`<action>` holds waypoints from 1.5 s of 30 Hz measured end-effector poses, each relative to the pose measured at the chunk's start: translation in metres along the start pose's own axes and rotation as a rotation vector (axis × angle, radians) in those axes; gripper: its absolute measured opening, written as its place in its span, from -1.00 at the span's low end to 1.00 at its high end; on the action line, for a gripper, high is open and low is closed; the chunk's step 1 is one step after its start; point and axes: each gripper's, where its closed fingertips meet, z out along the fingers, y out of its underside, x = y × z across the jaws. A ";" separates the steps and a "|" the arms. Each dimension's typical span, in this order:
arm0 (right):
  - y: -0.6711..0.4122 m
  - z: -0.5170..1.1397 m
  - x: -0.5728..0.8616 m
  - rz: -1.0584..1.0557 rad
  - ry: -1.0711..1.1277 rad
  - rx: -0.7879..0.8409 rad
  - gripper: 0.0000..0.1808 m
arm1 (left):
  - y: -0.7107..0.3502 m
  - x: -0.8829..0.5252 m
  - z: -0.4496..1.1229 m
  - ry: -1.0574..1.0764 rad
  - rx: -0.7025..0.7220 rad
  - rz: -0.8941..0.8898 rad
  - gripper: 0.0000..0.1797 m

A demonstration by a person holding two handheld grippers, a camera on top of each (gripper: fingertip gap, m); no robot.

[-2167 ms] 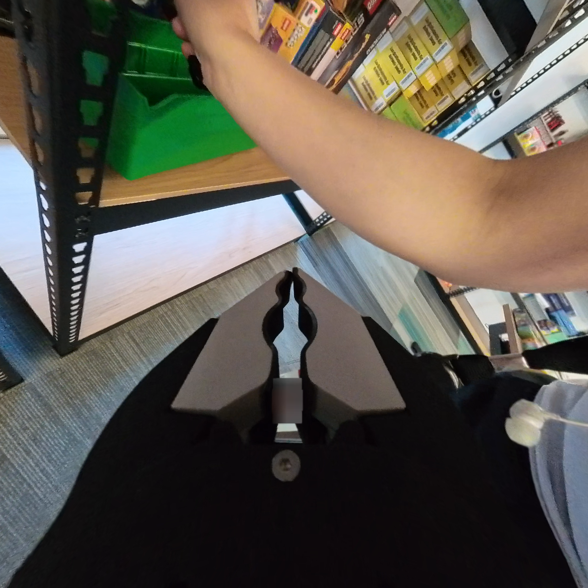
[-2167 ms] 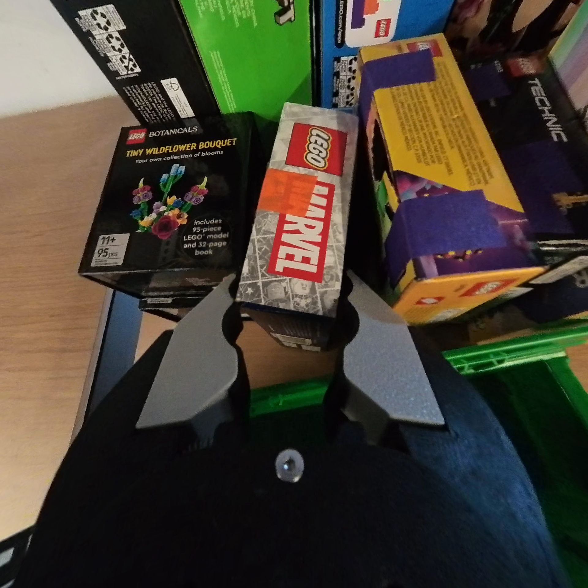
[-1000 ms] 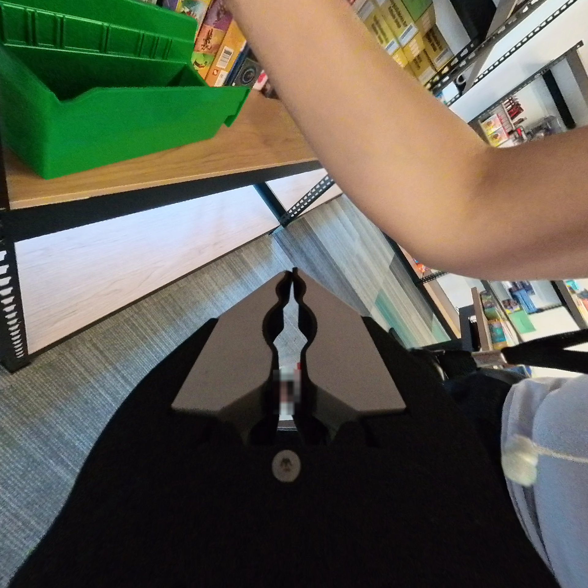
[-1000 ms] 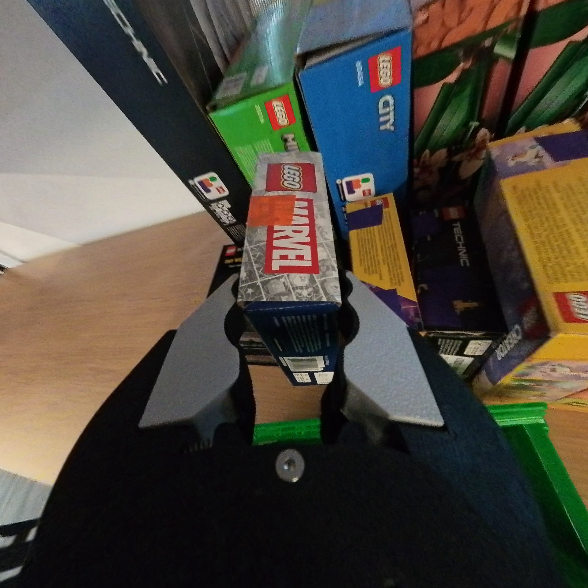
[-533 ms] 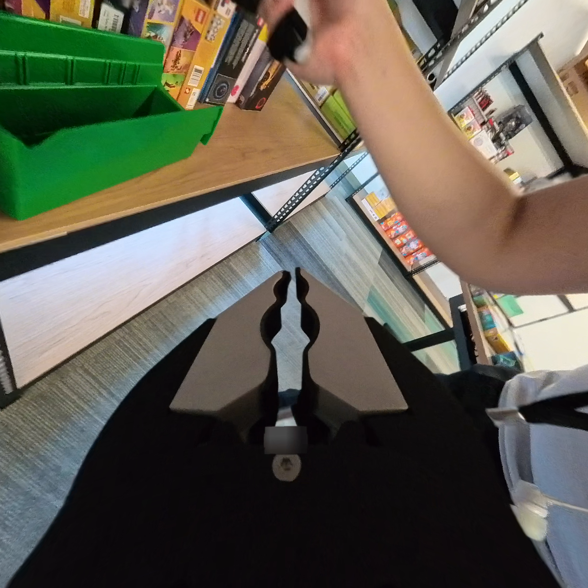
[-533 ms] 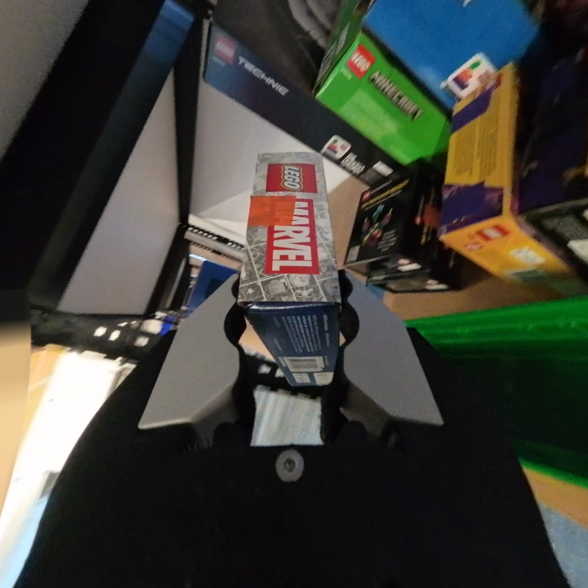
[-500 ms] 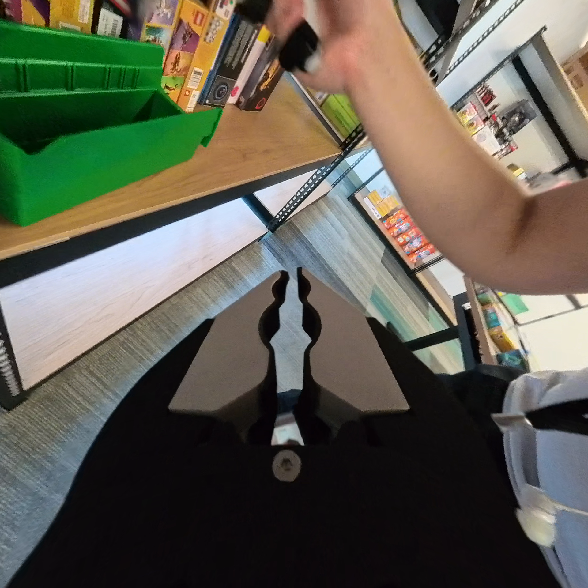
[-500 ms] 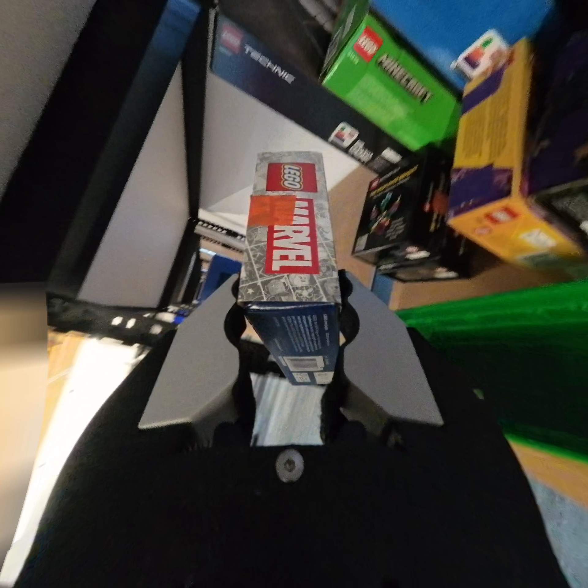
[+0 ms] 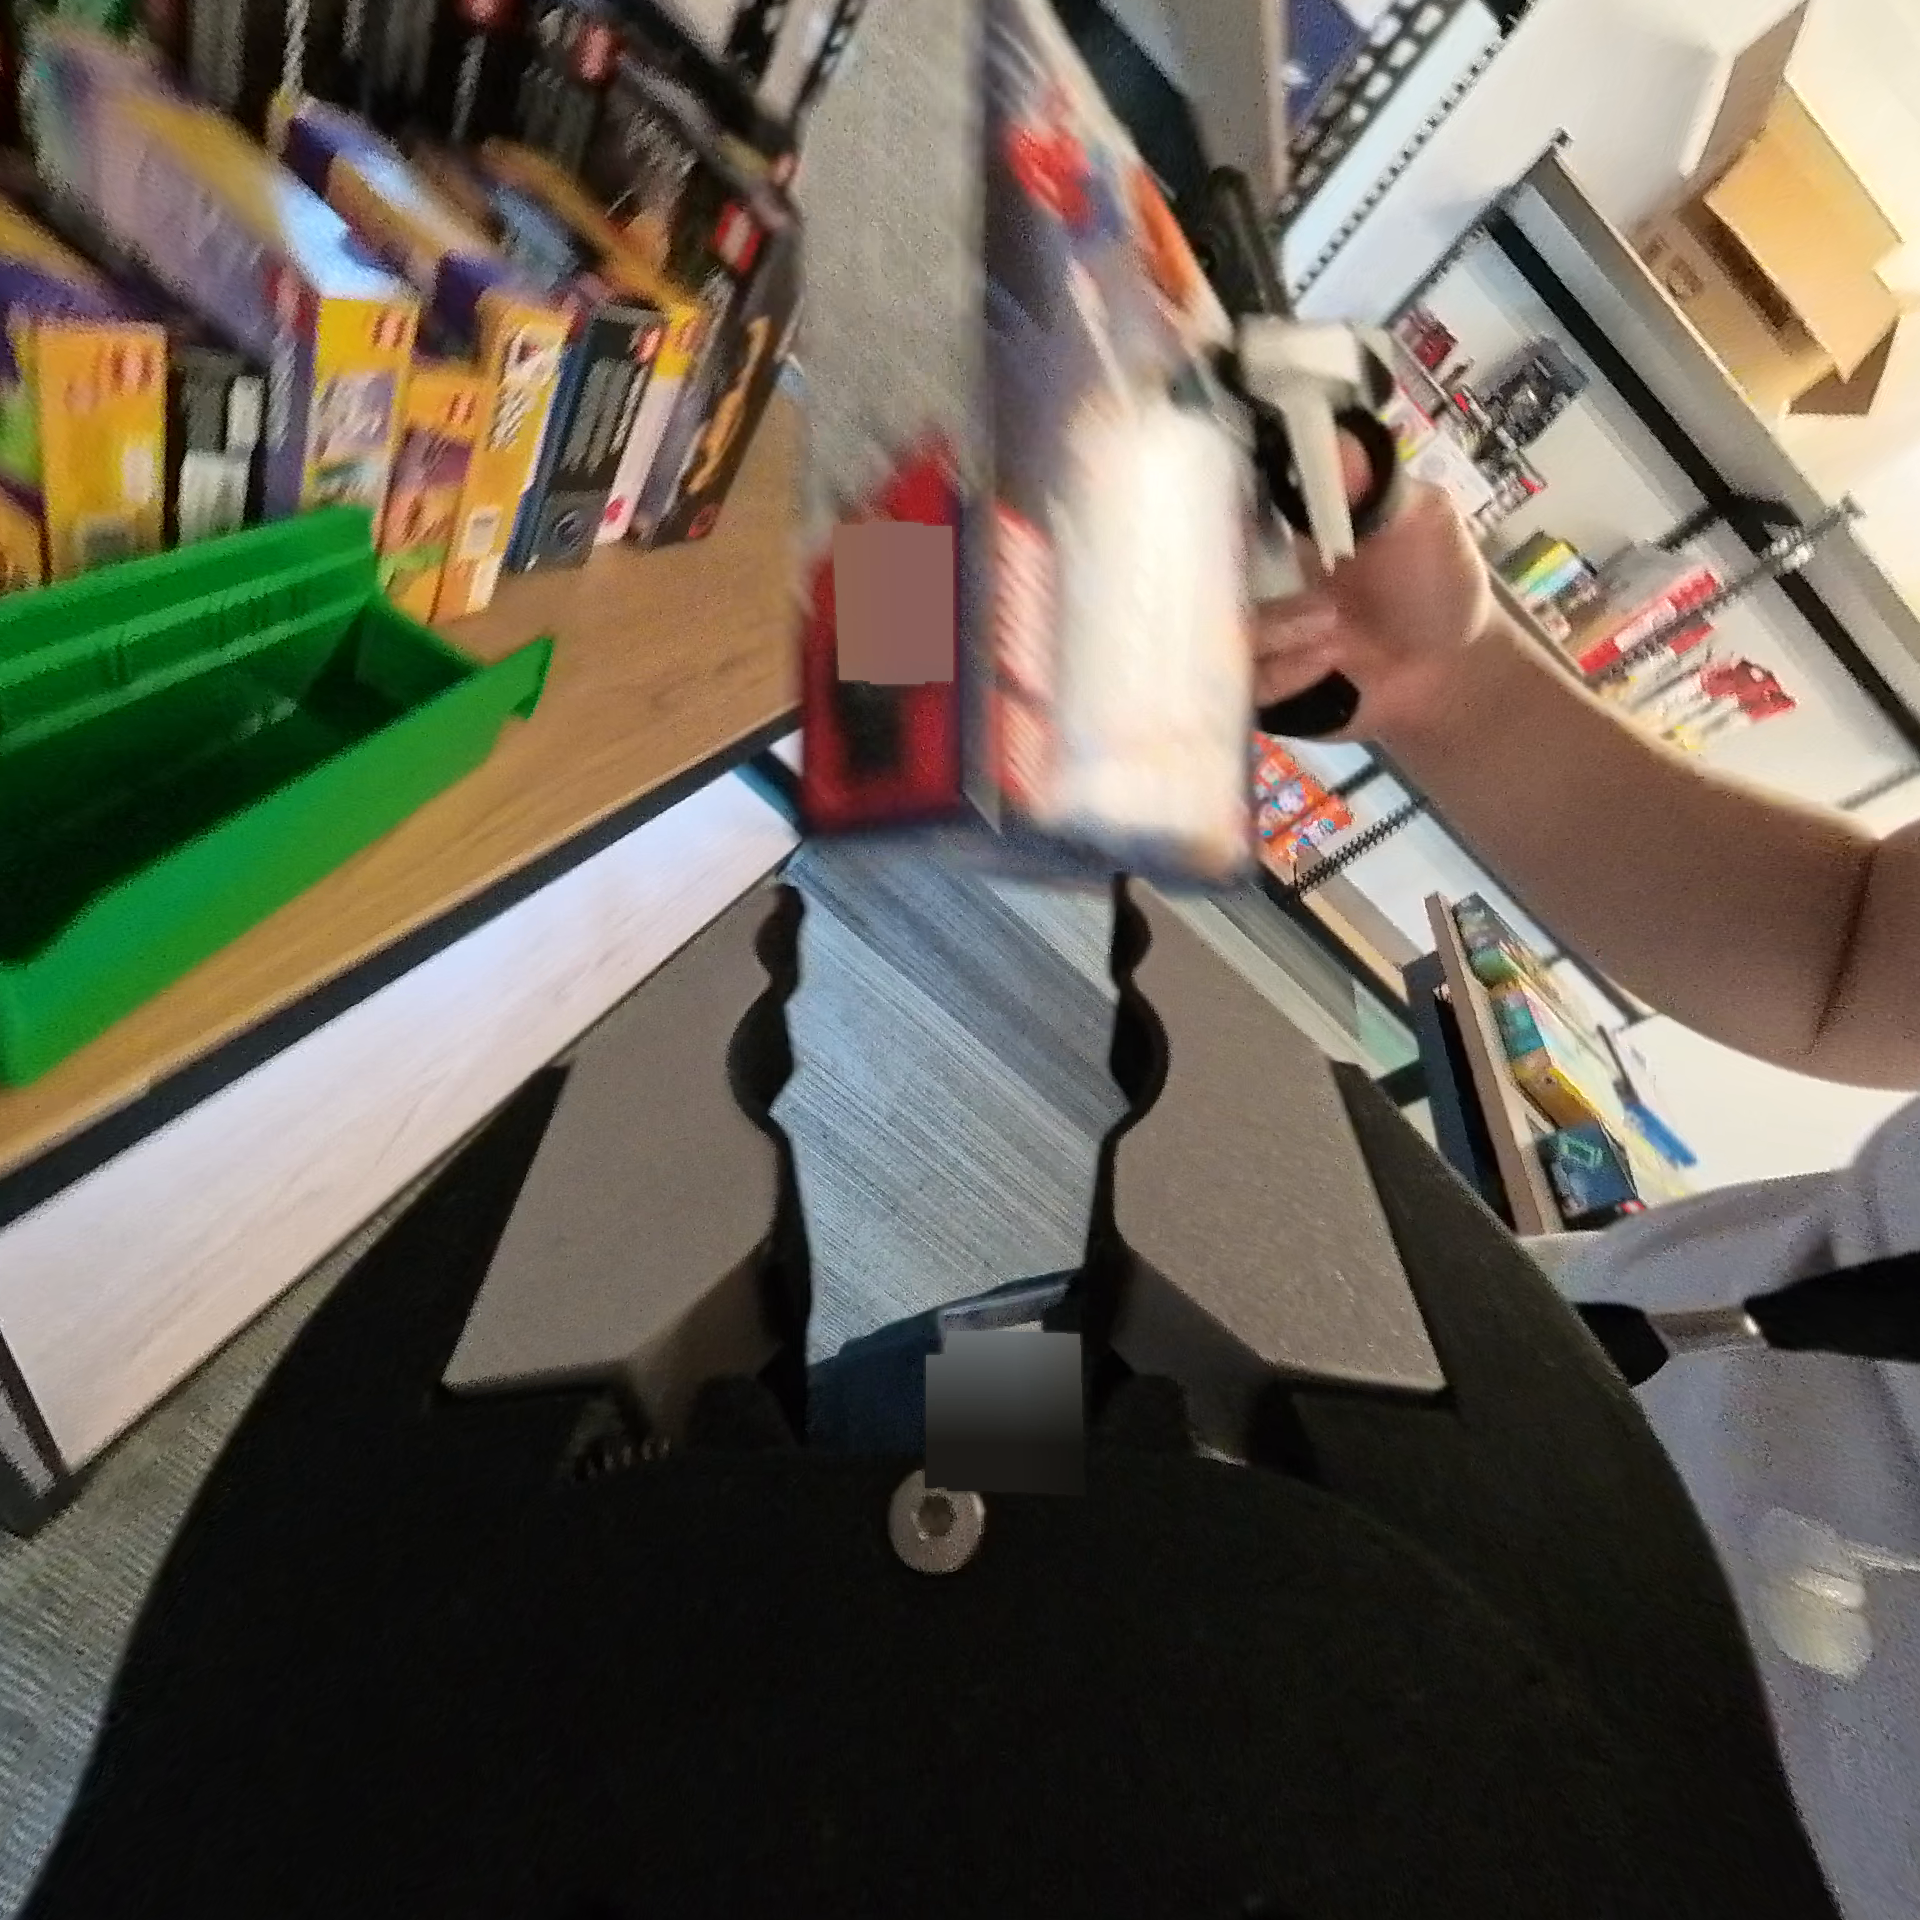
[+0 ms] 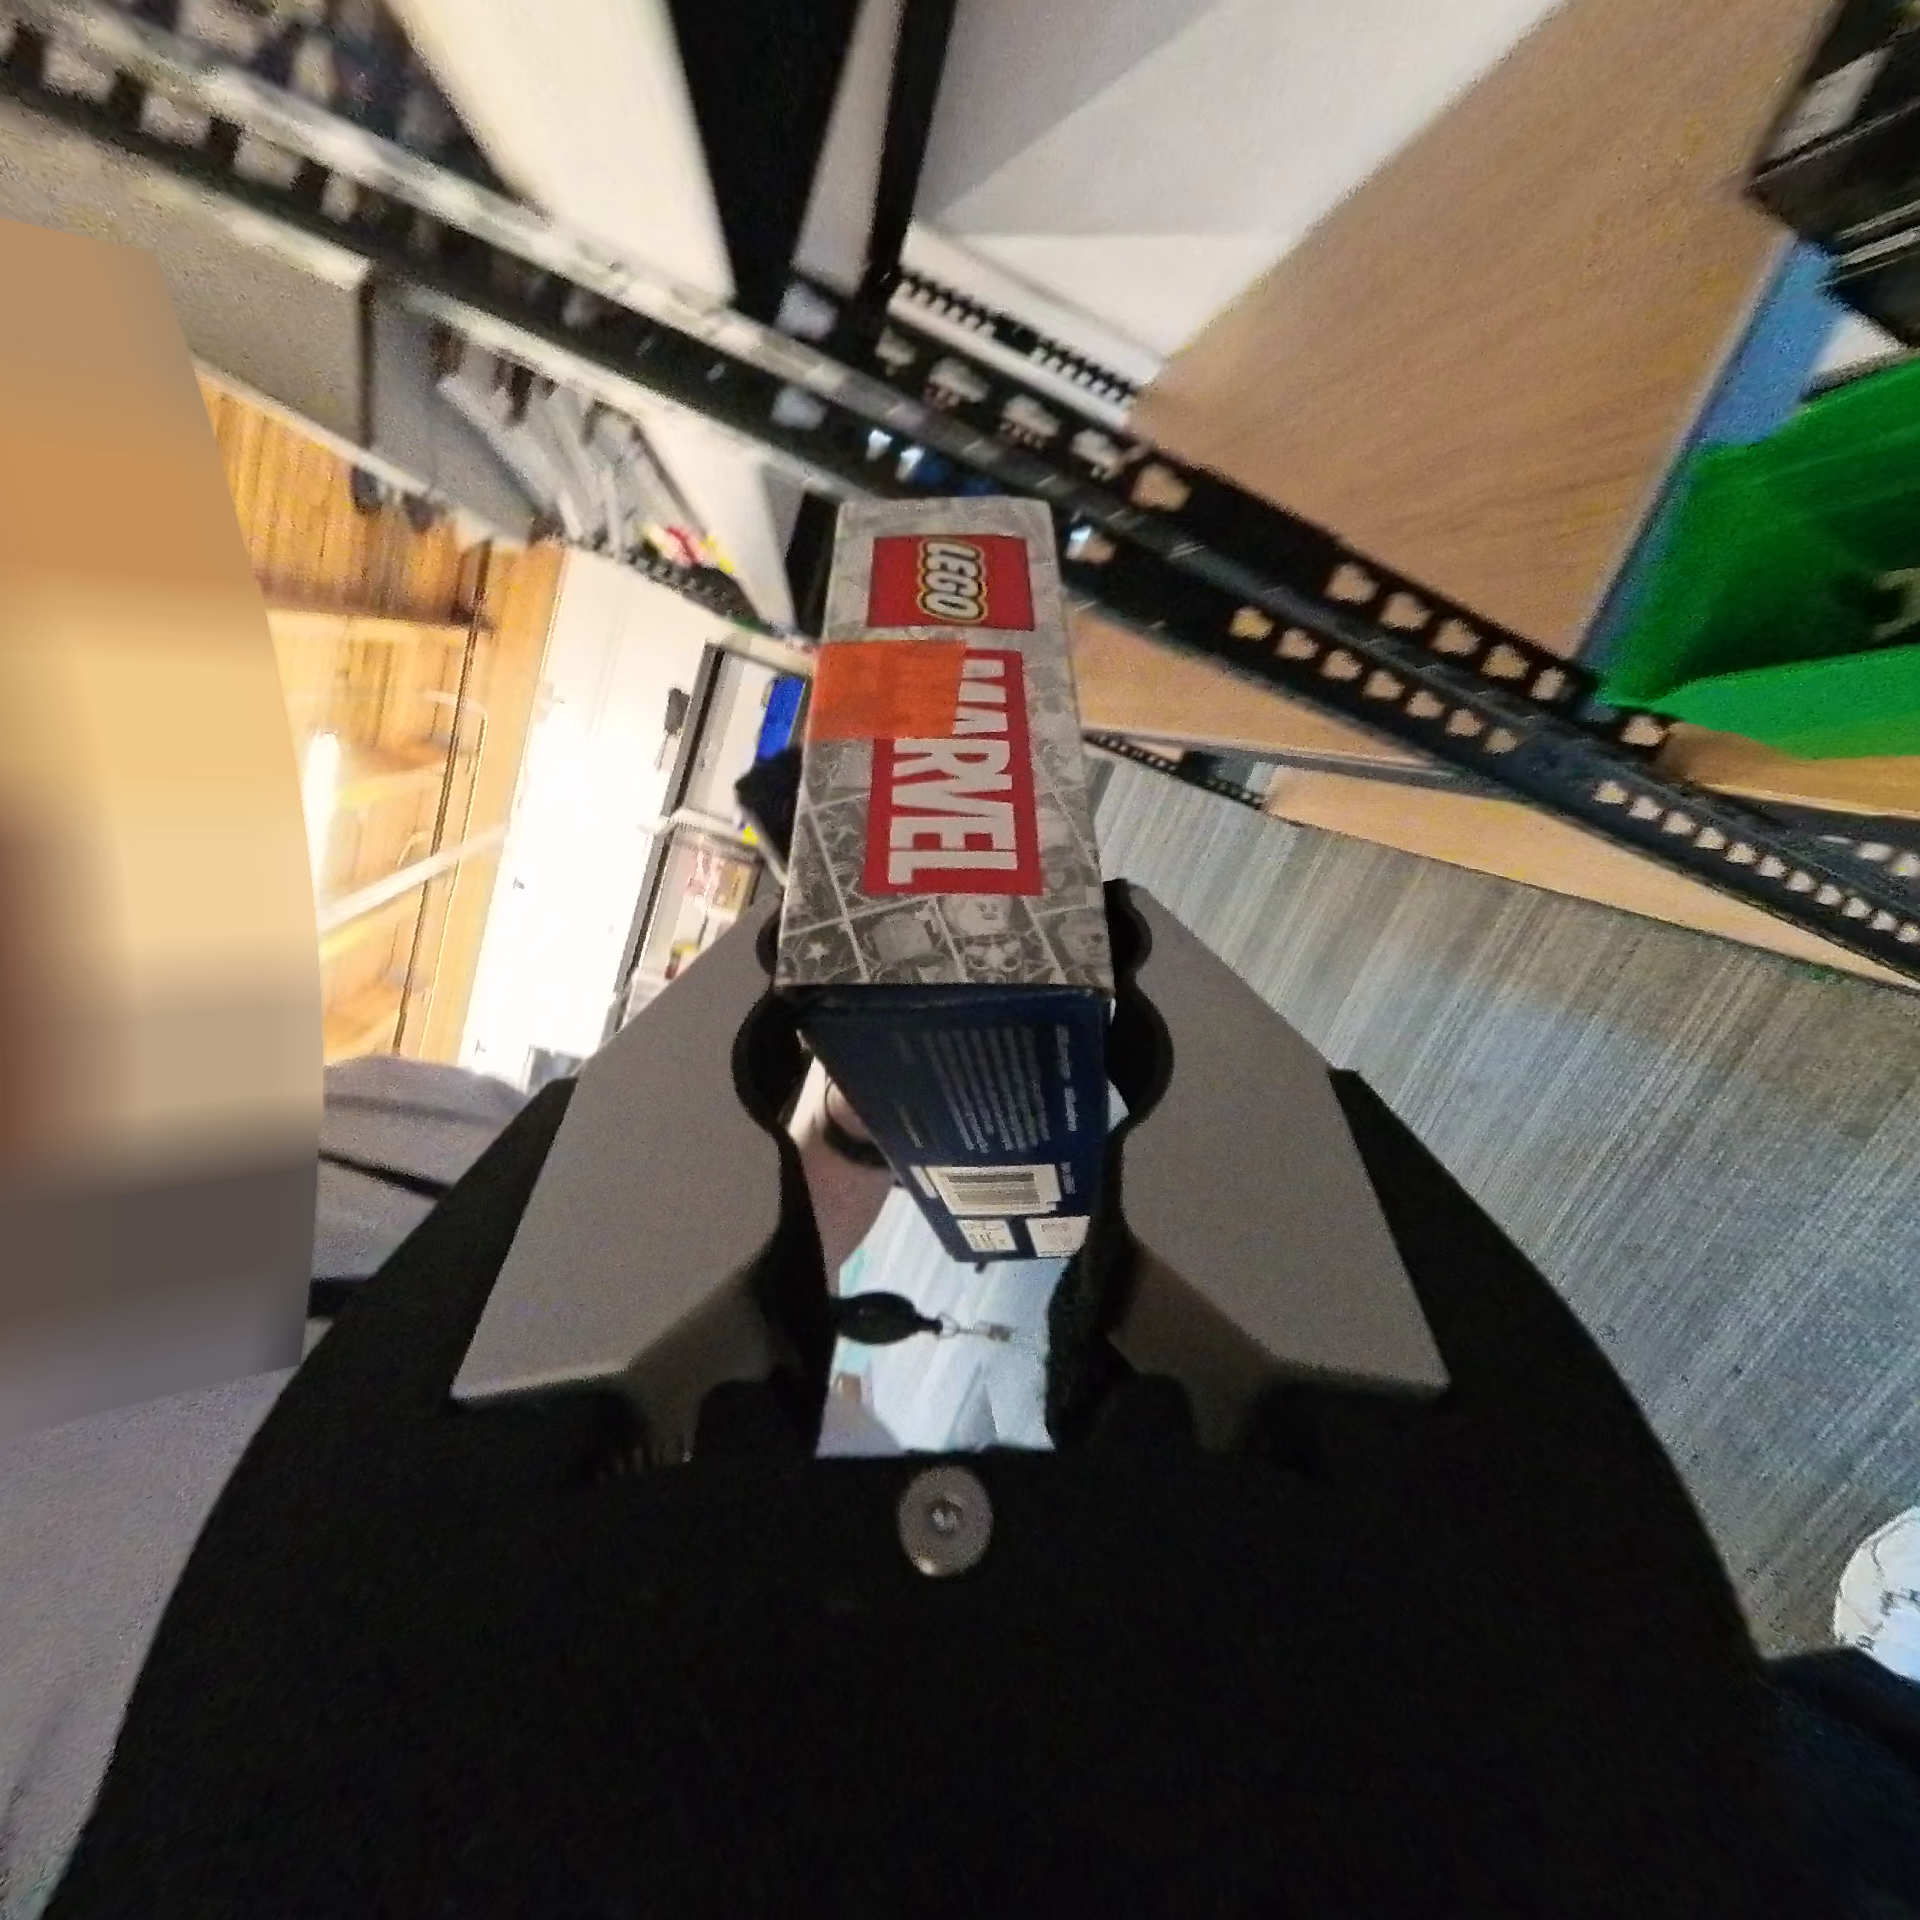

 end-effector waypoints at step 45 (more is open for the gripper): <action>-0.304 -0.007 -0.263 -1.058 -0.130 -0.516 -0.43 | -0.434 0.084 0.096 -0.076 0.273 0.387 -0.18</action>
